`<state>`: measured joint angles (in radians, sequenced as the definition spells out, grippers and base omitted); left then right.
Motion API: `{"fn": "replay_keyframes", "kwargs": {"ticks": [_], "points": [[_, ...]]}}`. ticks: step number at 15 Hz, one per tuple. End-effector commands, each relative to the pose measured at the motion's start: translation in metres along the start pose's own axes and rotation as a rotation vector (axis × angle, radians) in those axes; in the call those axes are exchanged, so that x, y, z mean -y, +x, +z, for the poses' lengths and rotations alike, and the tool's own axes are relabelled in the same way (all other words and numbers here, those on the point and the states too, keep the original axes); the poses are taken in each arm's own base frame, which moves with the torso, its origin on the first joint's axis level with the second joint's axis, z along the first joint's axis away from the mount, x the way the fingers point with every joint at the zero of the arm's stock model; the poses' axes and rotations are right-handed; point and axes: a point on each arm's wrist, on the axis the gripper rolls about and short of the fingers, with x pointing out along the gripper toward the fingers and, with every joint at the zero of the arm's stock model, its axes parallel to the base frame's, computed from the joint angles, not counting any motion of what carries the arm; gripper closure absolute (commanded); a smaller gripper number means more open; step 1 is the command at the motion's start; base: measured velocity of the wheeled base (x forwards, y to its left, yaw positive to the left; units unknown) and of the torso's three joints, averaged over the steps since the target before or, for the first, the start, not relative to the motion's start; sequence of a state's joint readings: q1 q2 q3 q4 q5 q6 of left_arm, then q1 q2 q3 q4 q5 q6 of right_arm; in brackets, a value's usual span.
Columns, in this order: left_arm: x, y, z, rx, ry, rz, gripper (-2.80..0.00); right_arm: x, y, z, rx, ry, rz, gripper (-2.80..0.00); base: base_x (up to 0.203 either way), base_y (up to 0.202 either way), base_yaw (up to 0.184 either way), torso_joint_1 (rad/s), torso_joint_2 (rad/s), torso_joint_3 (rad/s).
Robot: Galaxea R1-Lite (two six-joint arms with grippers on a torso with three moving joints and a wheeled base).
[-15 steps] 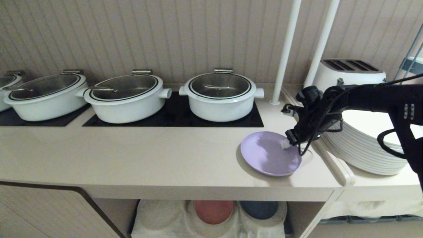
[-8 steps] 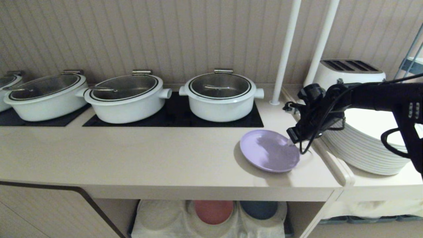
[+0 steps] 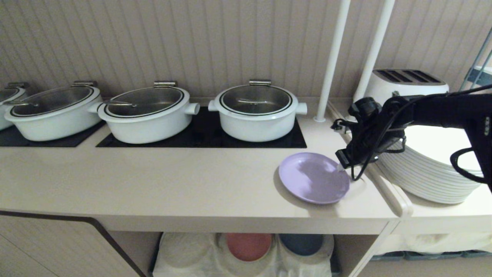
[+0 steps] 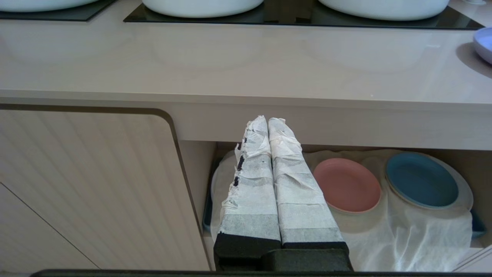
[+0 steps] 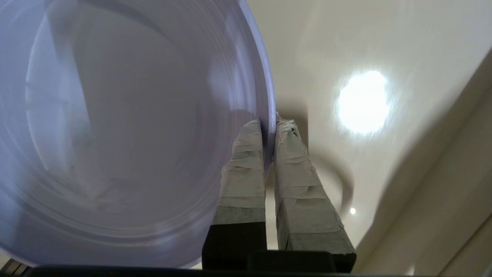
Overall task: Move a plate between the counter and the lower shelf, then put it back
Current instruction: Pick up the plate
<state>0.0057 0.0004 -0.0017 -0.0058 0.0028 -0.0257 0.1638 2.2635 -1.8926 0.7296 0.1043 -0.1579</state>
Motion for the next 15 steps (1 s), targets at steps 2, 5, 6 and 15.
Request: {"fn": "replay_keyframes", "kwargs": {"ticks": [2,5,6,15], "points": [[0.000,0.000,0.000,-0.001,0.000,0.001,0.00,-0.003,-0.017,-0.008,0.002,0.059,0.001,0.00,0.000,0.000,0.000,0.000,0.00,0.000],[0.000,0.000,0.000,-0.001,0.000,0.001,0.00,-0.006,-0.032,-0.011,0.017,0.149,0.004,0.00,0.000,0.000,0.000,0.000,0.00,0.000],[0.000,0.000,0.000,0.001,0.000,0.001,0.00,-0.007,-0.036,-0.013,0.019,0.176,0.005,0.00,0.000,0.000,0.000,0.000,0.00,0.000],[0.000,0.000,0.000,-0.001,0.000,0.001,0.00,-0.015,-0.058,-0.036,0.021,0.342,0.009,0.00,0.000,0.000,0.000,0.000,0.00,0.000]]}}
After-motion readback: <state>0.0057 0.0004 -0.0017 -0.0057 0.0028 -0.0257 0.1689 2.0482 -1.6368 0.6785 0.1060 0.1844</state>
